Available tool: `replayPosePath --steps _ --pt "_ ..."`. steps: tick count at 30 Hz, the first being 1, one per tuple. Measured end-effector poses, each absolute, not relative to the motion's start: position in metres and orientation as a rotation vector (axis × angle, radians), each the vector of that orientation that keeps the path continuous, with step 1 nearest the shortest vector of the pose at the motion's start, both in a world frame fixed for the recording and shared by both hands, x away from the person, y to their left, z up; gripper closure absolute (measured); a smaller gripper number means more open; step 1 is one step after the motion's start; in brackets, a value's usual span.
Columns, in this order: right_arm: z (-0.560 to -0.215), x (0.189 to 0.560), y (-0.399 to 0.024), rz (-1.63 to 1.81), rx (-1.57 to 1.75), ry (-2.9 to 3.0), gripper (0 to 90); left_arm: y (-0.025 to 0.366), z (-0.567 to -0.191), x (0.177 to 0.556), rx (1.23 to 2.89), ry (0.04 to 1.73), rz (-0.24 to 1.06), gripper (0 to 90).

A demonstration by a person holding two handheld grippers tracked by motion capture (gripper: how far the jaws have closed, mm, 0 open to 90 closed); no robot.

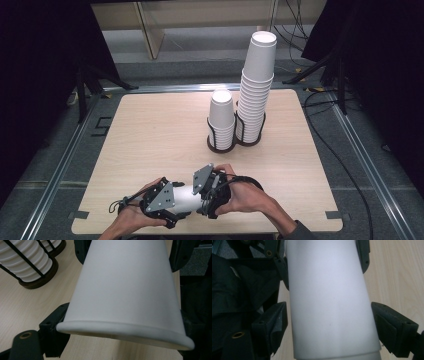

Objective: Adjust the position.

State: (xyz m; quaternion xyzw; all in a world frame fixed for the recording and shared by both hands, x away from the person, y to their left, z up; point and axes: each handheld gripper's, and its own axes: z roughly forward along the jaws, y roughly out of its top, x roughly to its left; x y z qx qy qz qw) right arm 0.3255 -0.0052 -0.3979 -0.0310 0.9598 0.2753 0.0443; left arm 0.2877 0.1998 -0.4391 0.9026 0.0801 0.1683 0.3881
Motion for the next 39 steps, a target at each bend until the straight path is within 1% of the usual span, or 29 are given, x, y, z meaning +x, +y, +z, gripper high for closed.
replayPosePath --steps 1,4,8,9,12,14,16,19,24,26,27,28,29,34,39 --pt "-0.400 0.325 -0.004 0.834 -0.087 2.947 18.0 0.198 -0.440 0.285 2.262 0.234 0.408 16.6" --pt "-0.403 0.326 -0.003 0.810 -0.108 2.939 18.5 0.199 -0.438 0.286 2.291 0.205 0.425 16.6" --pt "-0.406 0.326 -0.001 0.774 -0.150 2.933 20.5 0.198 -0.439 0.285 2.293 0.208 0.402 16.6" --pt "-0.407 0.326 0.000 0.772 -0.159 2.935 23.4 0.198 -0.439 0.285 2.298 0.204 0.397 16.6" --pt "-0.407 0.326 -0.001 0.761 -0.165 2.930 24.2 0.198 -0.440 0.285 2.291 0.210 0.397 16.4" --pt "-0.407 0.326 -0.001 0.763 -0.169 2.930 24.3 0.198 -0.442 0.286 2.262 0.227 0.386 13.4" --pt "-0.405 0.327 -0.002 0.776 -0.165 2.926 24.1 0.200 -0.443 0.288 2.229 0.237 0.381 11.8" --pt "-0.403 0.328 -0.006 0.820 -0.143 2.933 23.9 0.203 -0.447 0.291 2.128 0.271 0.359 8.4" --pt "-0.398 0.338 -0.019 1.016 -0.110 2.956 24.0 0.210 -0.443 0.294 1.993 0.281 0.308 7.7" --pt "-0.396 0.342 -0.023 1.065 -0.127 2.927 24.0 0.213 -0.442 0.296 1.946 0.301 0.279 7.7" --pt "-0.391 0.343 -0.029 1.122 -0.086 2.932 24.0 0.216 -0.441 0.297 1.894 0.322 0.254 8.2" --pt "-0.391 0.343 -0.029 1.122 -0.086 2.932 24.0 0.216 -0.441 0.297 1.894 0.322 0.254 8.5" --pt "-0.388 0.345 -0.034 1.201 -0.073 2.916 24.0 0.218 -0.441 0.298 1.848 0.333 0.234 8.7" --pt "-0.383 0.347 -0.040 1.338 -0.051 2.898 24.0 0.220 -0.440 0.300 1.750 0.362 0.176 10.1" --pt "-0.382 0.349 -0.041 1.423 -0.056 2.867 23.9 0.220 -0.439 0.299 1.708 0.377 0.154 11.1"
